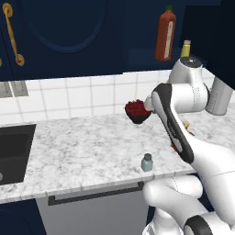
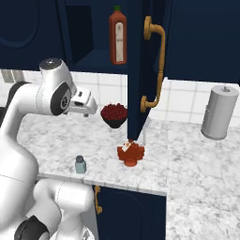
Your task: Put the shaker and condiment bottle from the counter next to their counterparts in the cabinet.
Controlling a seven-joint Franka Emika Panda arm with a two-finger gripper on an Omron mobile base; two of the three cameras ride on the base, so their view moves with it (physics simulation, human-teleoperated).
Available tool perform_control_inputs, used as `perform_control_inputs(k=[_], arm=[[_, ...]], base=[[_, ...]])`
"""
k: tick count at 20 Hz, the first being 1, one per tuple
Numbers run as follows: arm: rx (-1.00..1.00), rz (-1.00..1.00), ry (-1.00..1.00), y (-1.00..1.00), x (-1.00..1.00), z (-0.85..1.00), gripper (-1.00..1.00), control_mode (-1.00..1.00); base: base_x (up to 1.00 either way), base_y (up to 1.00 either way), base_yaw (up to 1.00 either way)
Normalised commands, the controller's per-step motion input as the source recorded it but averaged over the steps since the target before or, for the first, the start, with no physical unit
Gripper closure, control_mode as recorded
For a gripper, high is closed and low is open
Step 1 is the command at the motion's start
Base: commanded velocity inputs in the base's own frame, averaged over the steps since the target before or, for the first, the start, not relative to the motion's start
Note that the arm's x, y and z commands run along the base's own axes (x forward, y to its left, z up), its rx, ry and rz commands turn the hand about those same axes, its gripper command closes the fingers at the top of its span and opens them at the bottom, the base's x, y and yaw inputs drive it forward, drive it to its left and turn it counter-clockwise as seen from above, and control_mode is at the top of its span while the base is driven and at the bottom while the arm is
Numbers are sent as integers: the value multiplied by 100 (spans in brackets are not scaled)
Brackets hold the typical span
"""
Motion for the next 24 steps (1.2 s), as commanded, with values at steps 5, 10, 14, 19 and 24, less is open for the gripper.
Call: perform_control_inputs(k=[5,10,14,19,24], arm=[[0,-28,-9,-3,-8,0,-100,-100],[0,-37,0,-9,0,-3,-100,-100],[1,-41,0,-20,3,-2,-100,-100],[10,-31,1,-25,2,0,-100,-100],[19,-11,4,-42,2,0,-100,-100]], base=[[0,0,0],[0,0,0],[0,0,0],[0,0,0],[0,0,0]])
